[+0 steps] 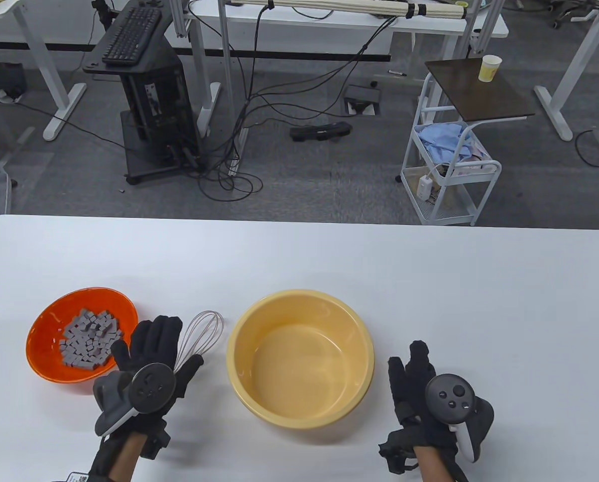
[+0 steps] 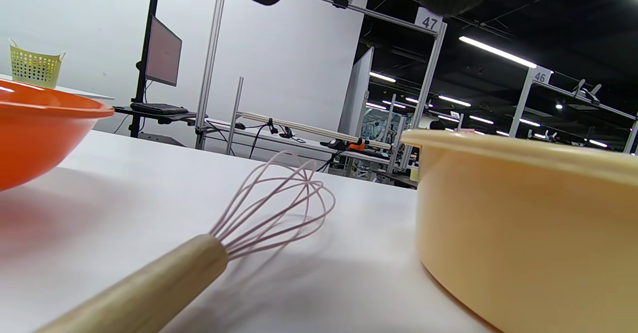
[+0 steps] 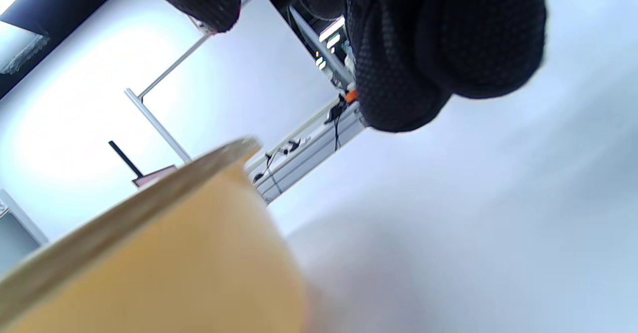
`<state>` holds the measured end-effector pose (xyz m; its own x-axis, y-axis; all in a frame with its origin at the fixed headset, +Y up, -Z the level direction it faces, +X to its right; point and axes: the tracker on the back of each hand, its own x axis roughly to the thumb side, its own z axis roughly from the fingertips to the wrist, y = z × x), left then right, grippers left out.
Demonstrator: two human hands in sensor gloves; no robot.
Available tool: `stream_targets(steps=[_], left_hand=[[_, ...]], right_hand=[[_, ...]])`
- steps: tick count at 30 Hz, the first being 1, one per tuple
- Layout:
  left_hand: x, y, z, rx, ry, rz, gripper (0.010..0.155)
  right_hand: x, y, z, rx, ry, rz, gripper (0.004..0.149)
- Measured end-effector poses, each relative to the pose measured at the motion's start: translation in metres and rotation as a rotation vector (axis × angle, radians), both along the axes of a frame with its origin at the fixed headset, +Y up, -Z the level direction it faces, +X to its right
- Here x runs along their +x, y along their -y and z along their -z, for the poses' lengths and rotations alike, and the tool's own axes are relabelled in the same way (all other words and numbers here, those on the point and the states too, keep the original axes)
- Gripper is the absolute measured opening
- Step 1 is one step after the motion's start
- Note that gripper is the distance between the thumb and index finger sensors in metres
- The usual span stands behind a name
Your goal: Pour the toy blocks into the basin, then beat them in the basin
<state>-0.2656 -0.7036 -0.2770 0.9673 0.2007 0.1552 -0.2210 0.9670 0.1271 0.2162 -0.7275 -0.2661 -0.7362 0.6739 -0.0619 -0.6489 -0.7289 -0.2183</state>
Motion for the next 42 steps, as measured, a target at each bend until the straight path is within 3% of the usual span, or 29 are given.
stream_targets(steps=[14, 23, 29, 36, 40, 42], left_hand=[[-0.056, -0.015, -0.003, 0.061, -0.228, -0.147, 0.077], [-0.12, -0.02, -0.017, 0.096, -0.569, -0.227, 0.075], [-0.151, -0.007, -0.021, -0.09, -0.812, -0.203, 0.081], [-0.164, 0.025, -0.012, -0.419, -0.844, -0.281, 0.091], [-0.164, 0.043, -0.006, -0.448, -0.837, -0.388, 0.093], [-0.164, 0.046, -0.006, -0.401, -0.856, -0.438, 0.092]], right_hand=[[0.013, -0.007, -0.004, 0.15, -0.052, -0.181, 0.058], [0.005, -0.007, -0.003, 0.148, -0.101, -0.224, 0.058], [0.005, -0.007, -0.003, 0.145, -0.103, -0.212, 0.059], [0.002, -0.007, -0.002, 0.138, -0.129, -0.207, 0.06], [0.001, -0.006, -0.002, 0.136, -0.139, -0.206, 0.06], [0.001, -0.006, -0.002, 0.134, -0.141, -0.204, 0.06]])
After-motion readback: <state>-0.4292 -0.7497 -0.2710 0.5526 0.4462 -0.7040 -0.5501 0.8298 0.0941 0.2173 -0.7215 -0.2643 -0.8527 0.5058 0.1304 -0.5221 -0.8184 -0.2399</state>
